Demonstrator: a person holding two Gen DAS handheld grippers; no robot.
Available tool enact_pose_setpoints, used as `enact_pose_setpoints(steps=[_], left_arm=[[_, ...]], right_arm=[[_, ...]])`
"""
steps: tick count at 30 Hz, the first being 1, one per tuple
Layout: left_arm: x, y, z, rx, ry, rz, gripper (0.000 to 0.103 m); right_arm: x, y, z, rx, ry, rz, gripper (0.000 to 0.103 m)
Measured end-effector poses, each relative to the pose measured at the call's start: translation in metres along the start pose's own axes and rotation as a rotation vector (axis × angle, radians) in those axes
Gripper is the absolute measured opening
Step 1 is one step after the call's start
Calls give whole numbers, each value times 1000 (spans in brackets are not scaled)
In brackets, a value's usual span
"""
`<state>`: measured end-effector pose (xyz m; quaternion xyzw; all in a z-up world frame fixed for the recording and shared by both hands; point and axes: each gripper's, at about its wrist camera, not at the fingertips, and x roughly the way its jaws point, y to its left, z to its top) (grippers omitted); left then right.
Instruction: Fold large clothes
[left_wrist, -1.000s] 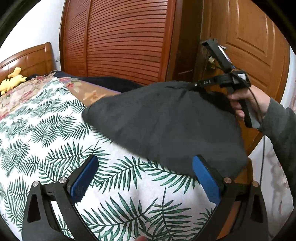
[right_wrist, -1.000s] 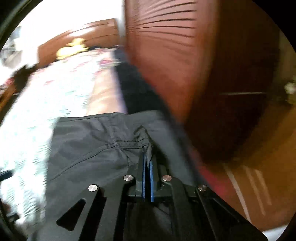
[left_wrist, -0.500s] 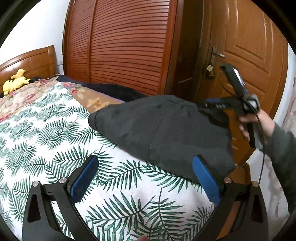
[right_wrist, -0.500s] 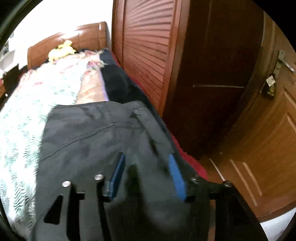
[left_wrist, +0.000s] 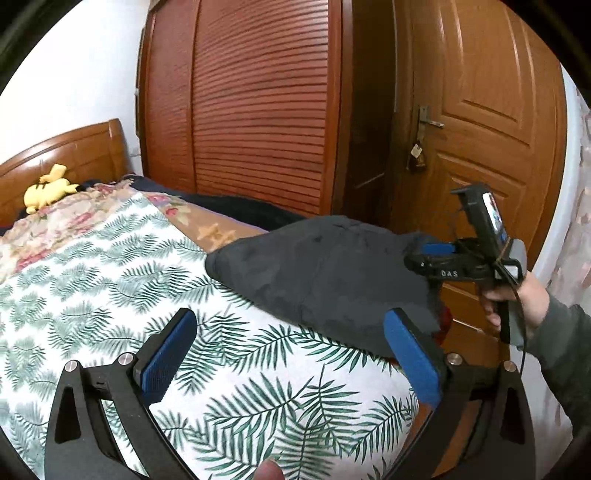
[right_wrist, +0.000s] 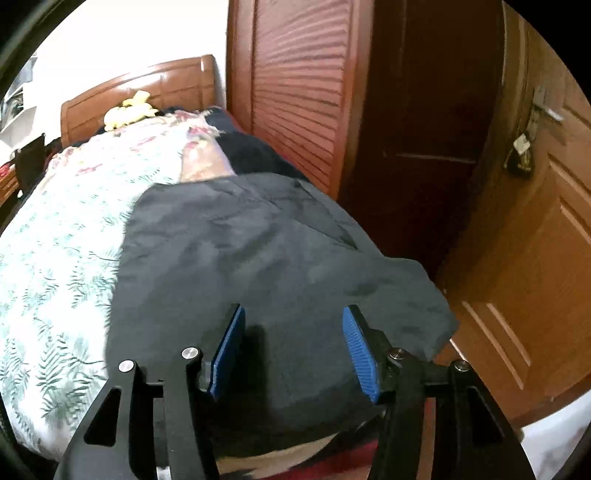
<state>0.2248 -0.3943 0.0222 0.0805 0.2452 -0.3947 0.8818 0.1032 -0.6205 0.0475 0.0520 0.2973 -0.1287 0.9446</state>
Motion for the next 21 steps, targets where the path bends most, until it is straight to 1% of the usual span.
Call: enact_pose_setpoints(steps=[1,3,4,9,11,13,15,21], left_arm=[[-6,2,0,-3,-6,4,101],[-20,6,-2,-9,-16,15,101],[-26,7,-3,-12,-20,25,101],[-64,24,-17,-38,-41,95,101],[-79,31,-23,-40,-40,120,101],[-97,38,-32,-41,-38,161,101],[-110,46,-38,-50,-41,185,101],[-160,75,-69,-119,-47,257,101]], right_arm=[[-8,8,-3,-4,-15,12,57],[-22,29,-5,-12,-41,40,63],[-29,38,-7,-14,-54,59,67],[-55,98,-19,-27,-104,160,76],[-59,120,-27,-27,-109,193,80],[-65,145,-33,-31,-120,224,81],[-71,169,-36,-46,-131,257,82],[-92,233,-50,-103,-162,332,83]])
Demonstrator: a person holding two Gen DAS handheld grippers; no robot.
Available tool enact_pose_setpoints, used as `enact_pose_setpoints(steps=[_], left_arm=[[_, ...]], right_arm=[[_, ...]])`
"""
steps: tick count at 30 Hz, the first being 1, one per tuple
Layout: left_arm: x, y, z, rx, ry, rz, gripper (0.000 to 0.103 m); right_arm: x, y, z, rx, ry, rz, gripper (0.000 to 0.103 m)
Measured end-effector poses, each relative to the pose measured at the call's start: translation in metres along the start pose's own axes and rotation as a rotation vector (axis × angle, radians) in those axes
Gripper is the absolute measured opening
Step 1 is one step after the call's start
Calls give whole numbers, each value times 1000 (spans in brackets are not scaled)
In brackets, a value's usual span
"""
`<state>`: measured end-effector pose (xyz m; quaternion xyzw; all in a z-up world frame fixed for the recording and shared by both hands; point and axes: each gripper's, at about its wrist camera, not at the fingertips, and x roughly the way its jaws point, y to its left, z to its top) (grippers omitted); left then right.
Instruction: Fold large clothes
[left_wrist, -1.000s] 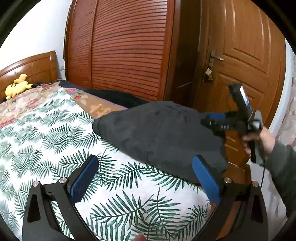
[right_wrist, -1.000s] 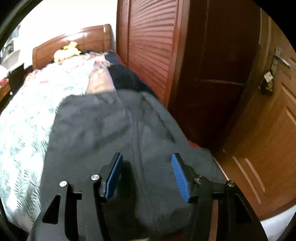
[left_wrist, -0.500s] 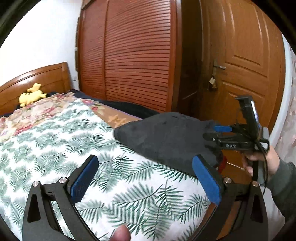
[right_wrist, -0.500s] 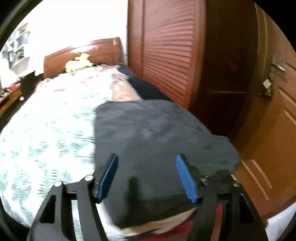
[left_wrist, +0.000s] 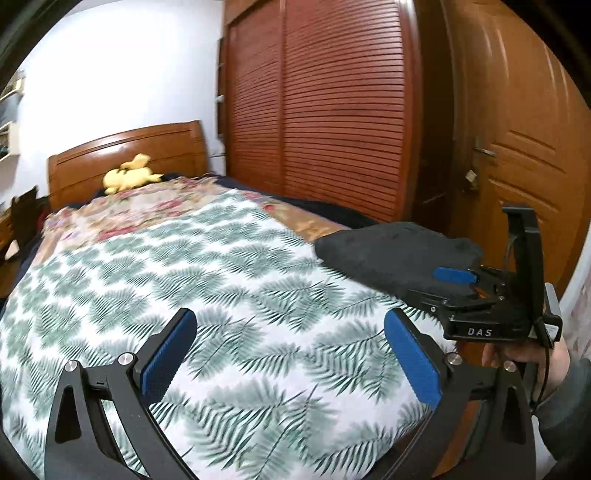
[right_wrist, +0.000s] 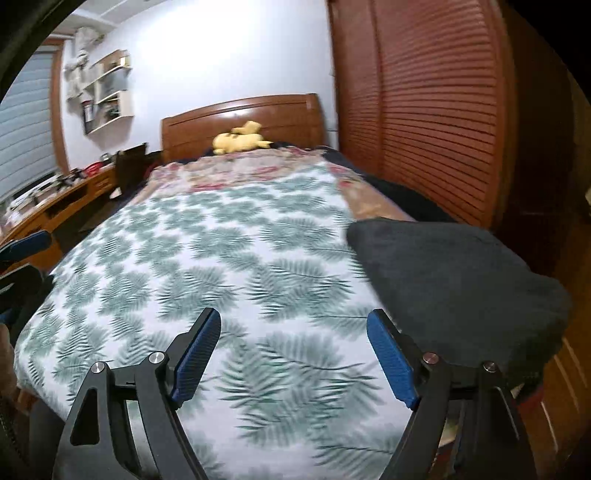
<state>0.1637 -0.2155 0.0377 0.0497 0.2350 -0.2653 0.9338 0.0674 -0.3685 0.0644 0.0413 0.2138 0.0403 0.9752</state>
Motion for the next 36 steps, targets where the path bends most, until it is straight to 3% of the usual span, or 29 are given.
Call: enact_pose_setpoints(steps=[6,20,25,36], left_arm=[[-40,33,-26,-47,-3,91,101],[-147,77,-79,-138,-27,284,101],[-168,89,-95,-173,-36,314,101],[-187,106,-132,-206,-33,384,101]], right_arm=[[-13,46,-12,-36,-27,74,83],[-41,100,-48,-92,-67,195,83],[-37,123,-61,-101,-65,234,91],[-32,151,-79,-124,-55,240,91]])
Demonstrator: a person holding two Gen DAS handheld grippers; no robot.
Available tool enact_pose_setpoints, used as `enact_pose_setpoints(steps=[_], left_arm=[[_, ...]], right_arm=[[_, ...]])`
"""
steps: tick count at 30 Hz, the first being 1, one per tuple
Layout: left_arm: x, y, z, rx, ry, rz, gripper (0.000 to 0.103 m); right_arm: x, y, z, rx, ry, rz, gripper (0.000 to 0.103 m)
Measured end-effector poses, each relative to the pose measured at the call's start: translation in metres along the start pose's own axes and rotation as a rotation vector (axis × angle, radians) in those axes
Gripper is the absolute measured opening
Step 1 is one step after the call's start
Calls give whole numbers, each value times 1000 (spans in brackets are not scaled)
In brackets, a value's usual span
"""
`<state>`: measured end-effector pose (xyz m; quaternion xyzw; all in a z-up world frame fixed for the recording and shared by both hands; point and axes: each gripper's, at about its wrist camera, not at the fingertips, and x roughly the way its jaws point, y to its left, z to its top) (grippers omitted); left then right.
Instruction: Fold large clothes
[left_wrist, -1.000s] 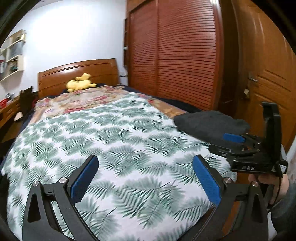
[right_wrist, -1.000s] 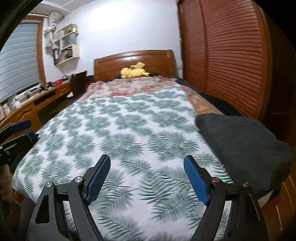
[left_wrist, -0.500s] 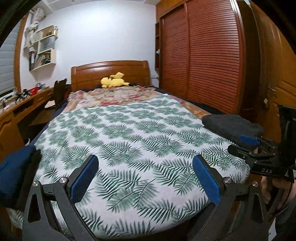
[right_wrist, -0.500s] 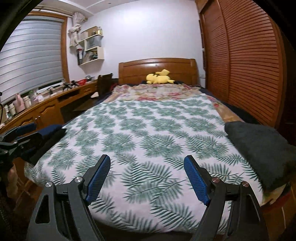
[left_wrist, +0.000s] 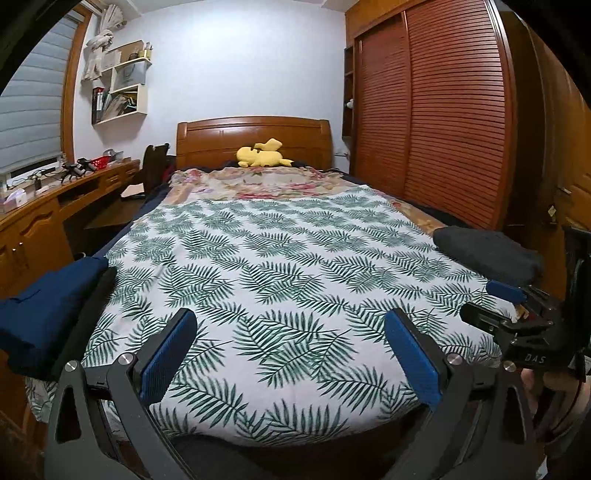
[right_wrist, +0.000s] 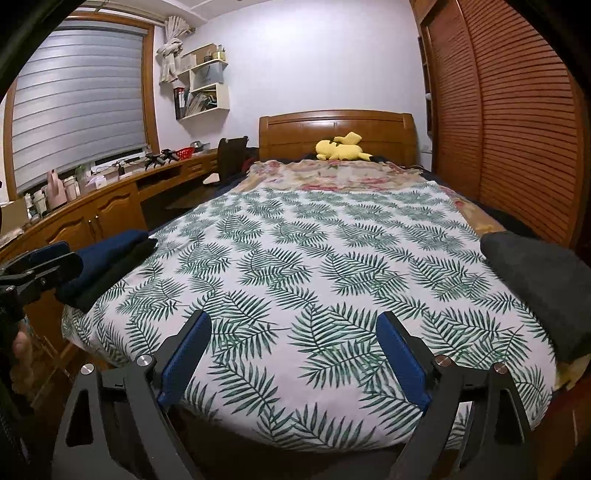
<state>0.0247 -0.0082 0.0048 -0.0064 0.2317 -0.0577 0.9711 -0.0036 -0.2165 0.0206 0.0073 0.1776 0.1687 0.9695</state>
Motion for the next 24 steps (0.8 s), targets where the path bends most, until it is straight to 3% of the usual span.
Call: enact_pose_setpoints(steps=[15,24], left_arm=[[-32,8,11,-7,-100,34,101],[-43,6,14,-1,-132,44,101]], right_arm=[[-21,16,10,-9,-140,-16,91],[-22,17,-1,-6,-166,-32,91]])
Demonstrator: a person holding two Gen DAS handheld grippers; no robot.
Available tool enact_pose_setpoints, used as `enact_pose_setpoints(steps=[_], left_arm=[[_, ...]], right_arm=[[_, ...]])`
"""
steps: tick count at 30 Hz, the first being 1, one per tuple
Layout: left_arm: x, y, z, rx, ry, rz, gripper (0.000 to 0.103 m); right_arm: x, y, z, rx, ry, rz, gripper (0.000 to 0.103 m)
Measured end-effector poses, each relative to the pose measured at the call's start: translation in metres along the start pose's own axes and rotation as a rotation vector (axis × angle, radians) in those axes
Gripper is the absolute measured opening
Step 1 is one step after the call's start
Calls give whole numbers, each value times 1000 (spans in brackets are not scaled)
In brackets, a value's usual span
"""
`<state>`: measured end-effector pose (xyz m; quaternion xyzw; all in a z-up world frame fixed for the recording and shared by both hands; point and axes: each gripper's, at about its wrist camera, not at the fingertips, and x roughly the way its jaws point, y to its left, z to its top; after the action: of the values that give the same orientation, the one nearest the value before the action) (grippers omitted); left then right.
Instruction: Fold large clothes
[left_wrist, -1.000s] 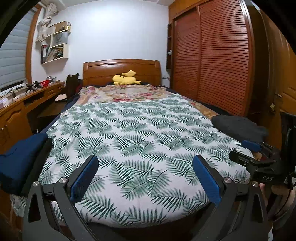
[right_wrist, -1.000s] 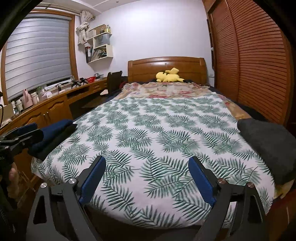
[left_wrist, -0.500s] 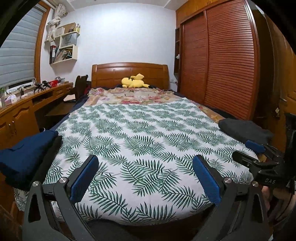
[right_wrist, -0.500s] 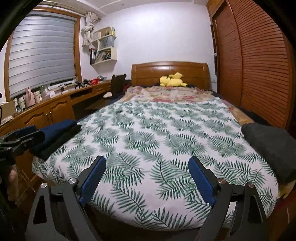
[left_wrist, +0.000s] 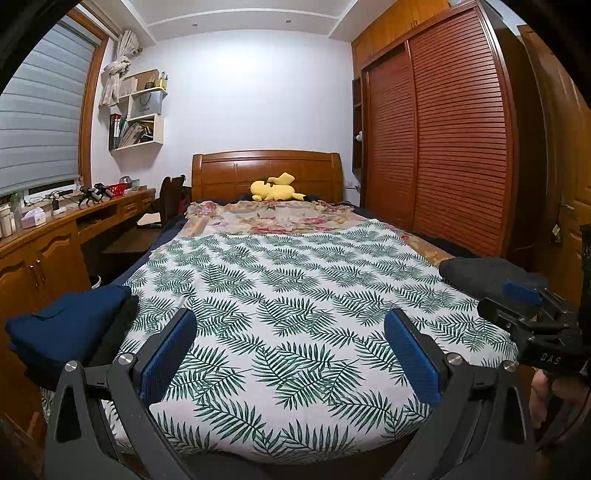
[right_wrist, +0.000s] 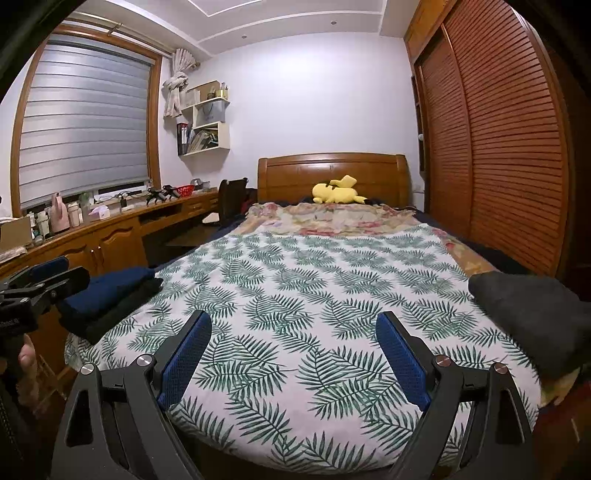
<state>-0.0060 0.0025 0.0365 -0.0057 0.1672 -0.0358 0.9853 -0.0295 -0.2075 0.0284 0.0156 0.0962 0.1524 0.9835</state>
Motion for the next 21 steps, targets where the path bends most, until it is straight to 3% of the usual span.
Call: enact_pose_setpoints(steps=[21], left_arm=[[2,-5,-2,0,8,0,101]], right_arm=[[4,0,-1,12,-4,-8,91]])
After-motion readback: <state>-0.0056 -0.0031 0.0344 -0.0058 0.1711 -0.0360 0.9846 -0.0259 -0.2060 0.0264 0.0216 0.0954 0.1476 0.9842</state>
